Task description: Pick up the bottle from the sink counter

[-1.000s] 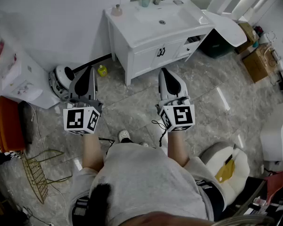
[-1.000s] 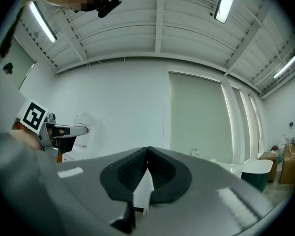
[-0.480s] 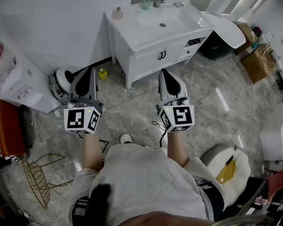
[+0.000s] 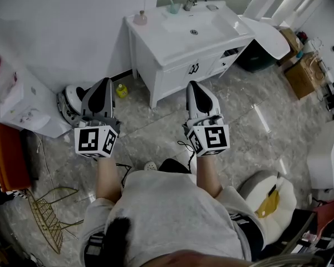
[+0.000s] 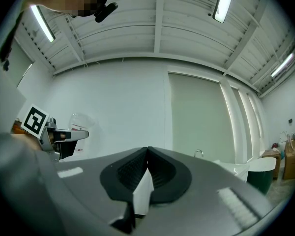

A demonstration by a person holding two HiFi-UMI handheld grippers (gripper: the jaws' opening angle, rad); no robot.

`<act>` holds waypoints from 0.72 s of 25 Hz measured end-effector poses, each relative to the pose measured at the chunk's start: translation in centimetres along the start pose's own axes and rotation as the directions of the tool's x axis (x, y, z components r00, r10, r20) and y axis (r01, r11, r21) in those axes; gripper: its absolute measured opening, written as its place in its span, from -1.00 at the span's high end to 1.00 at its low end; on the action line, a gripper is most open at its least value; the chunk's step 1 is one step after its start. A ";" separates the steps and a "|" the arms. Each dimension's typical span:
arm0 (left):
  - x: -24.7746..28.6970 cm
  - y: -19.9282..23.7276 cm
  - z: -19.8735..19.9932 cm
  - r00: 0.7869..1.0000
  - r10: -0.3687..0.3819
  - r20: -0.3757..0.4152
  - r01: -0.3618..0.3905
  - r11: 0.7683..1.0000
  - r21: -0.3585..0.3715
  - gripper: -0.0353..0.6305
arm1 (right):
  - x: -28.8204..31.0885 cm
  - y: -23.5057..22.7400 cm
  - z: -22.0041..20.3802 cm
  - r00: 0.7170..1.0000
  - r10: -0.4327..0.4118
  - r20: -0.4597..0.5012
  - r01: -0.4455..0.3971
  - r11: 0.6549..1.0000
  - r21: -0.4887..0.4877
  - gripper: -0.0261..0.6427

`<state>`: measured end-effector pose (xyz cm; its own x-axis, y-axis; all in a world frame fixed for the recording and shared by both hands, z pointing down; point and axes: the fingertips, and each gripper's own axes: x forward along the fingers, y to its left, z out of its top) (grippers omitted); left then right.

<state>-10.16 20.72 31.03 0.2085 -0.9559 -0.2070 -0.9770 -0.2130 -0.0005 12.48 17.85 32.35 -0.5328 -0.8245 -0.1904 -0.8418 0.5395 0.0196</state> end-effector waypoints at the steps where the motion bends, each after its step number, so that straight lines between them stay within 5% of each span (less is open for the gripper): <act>1: 0.3 0.1 -0.1 1.000 -0.002 -0.002 0.002 1.000 -0.003 0.87 | 0.2 0.0 -0.1 1.000 -0.001 -0.006 0.001 1.000 0.001 0.89; 18: 9.2 5.5 -1.8 1.000 0.031 -0.003 -0.031 1.000 0.000 0.87 | 11.6 -3.6 -2.1 0.999 0.045 -0.010 -0.045 0.999 0.009 0.89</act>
<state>-13.50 10.42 30.85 0.1787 -0.9625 -0.2040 -0.9830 -0.1838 0.0058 9.14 6.05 32.11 -0.5711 -0.8011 -0.1794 -0.8162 0.5774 0.0197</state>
